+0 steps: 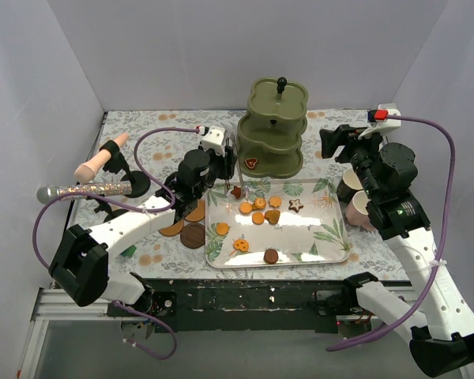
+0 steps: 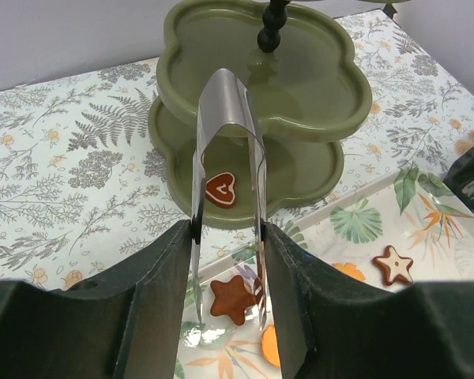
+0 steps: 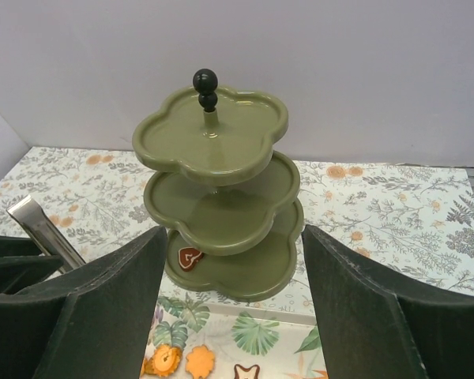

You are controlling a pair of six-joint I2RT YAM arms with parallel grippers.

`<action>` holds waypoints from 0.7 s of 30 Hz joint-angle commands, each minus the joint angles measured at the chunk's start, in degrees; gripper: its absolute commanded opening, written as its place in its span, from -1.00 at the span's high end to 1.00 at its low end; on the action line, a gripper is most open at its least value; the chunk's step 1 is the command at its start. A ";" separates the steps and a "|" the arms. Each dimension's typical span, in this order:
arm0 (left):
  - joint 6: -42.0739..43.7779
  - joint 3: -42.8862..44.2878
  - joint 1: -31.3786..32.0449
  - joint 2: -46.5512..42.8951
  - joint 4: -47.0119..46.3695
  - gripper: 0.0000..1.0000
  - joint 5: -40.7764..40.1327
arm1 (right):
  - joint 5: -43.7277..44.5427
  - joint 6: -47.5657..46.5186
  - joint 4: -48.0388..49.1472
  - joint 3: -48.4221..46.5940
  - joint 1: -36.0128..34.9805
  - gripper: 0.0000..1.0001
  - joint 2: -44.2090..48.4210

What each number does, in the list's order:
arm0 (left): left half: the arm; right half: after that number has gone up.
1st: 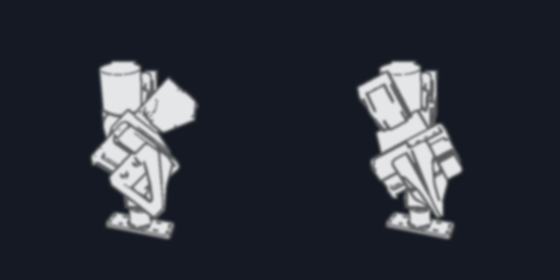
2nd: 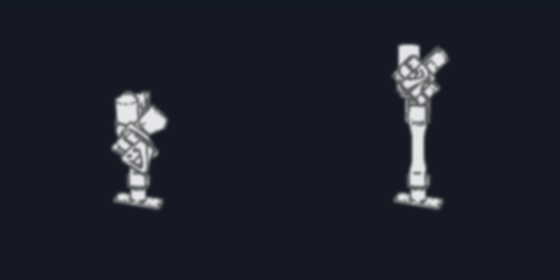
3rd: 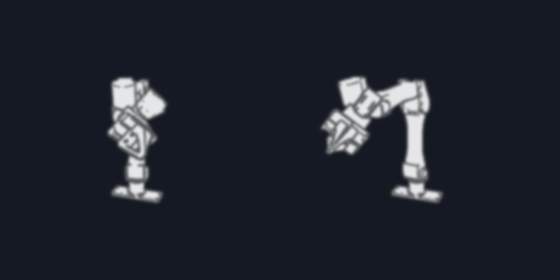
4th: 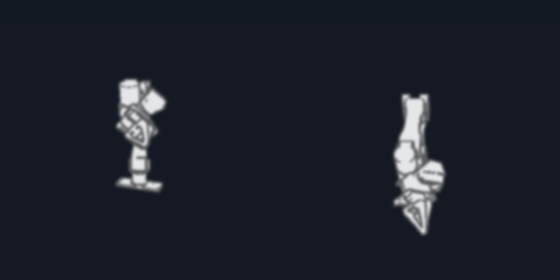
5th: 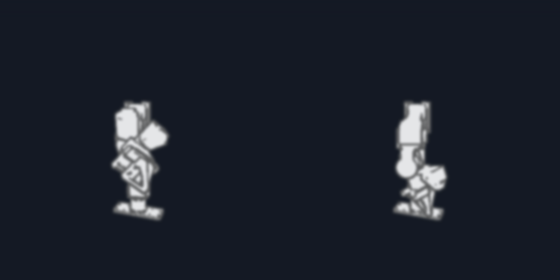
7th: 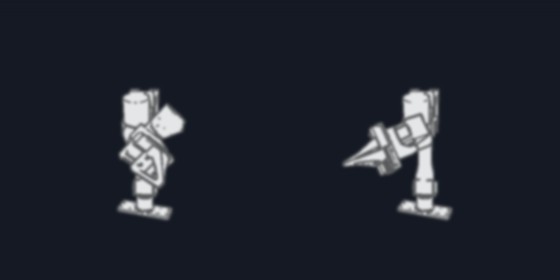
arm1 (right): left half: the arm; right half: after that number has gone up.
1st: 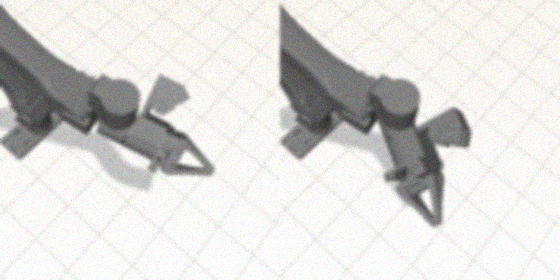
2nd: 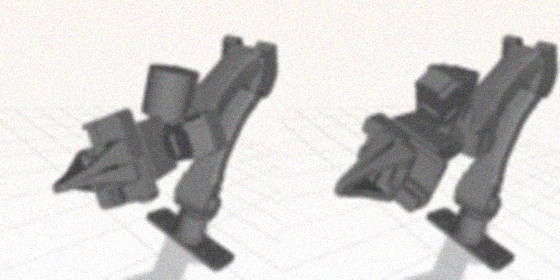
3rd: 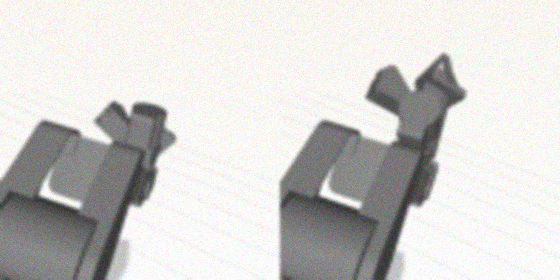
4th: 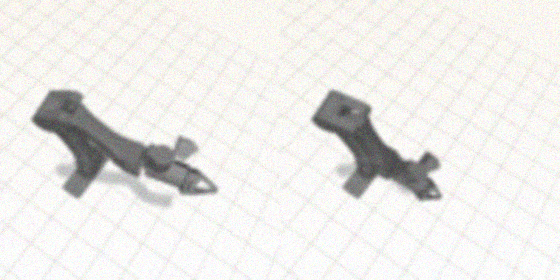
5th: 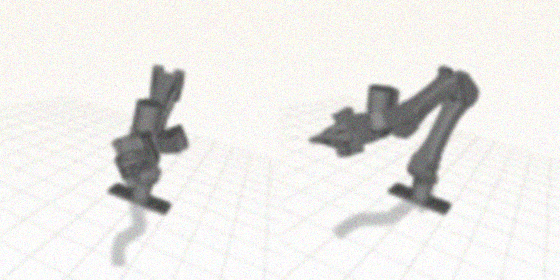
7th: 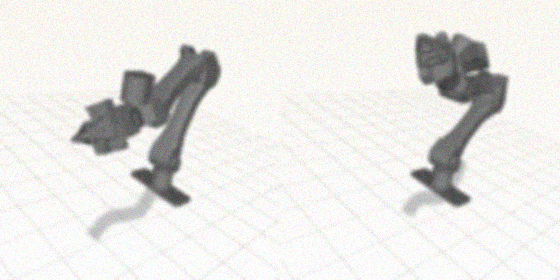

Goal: Serve the afternoon tea
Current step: Move the desert table to the center of the board, then adjust the clamp.

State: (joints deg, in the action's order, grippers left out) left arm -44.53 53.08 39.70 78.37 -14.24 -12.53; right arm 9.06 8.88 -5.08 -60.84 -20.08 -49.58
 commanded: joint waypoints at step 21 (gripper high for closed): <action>1.91 2.99 -0.24 4.07 -3.16 0.16 2.60 | 0.26 0.52 1.48 0.46 -0.32 -0.55 -0.16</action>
State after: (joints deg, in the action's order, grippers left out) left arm -43.66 53.60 39.70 82.56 -16.14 -10.17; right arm 9.04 8.88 -5.72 -60.12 -20.08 -50.04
